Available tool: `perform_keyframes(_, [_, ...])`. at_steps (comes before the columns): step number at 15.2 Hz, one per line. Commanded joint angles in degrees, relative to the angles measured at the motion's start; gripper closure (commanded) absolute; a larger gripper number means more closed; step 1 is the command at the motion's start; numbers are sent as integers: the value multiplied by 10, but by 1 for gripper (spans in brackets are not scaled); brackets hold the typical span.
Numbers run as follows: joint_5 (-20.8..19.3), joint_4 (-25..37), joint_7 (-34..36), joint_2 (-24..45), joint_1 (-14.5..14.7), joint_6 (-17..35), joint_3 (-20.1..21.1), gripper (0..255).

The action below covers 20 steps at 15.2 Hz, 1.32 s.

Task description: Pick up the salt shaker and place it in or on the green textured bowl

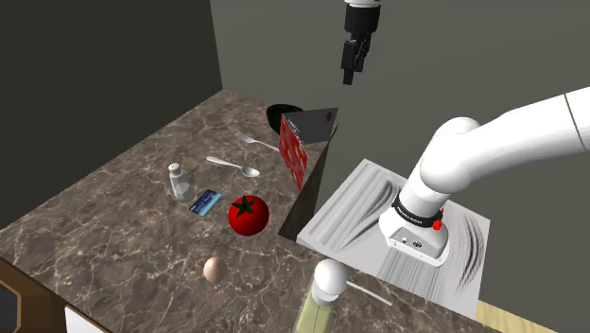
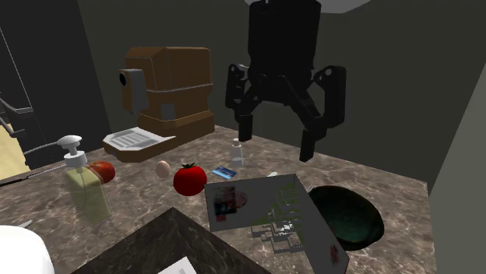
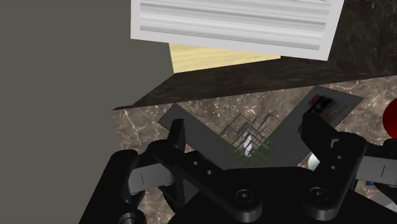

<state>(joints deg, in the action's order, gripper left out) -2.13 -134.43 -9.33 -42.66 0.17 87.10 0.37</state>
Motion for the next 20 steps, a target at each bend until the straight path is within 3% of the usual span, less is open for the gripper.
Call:
perform_keyframes(1, [0, 0, 0, 0, 0, 0, 0, 0])
perform_keyframes(11, [73, -49, 69, 83, 43, 177, 69, 0])
perform_keyframes(20, [108, -30, 125, 210, 74, 334, 135, 0])
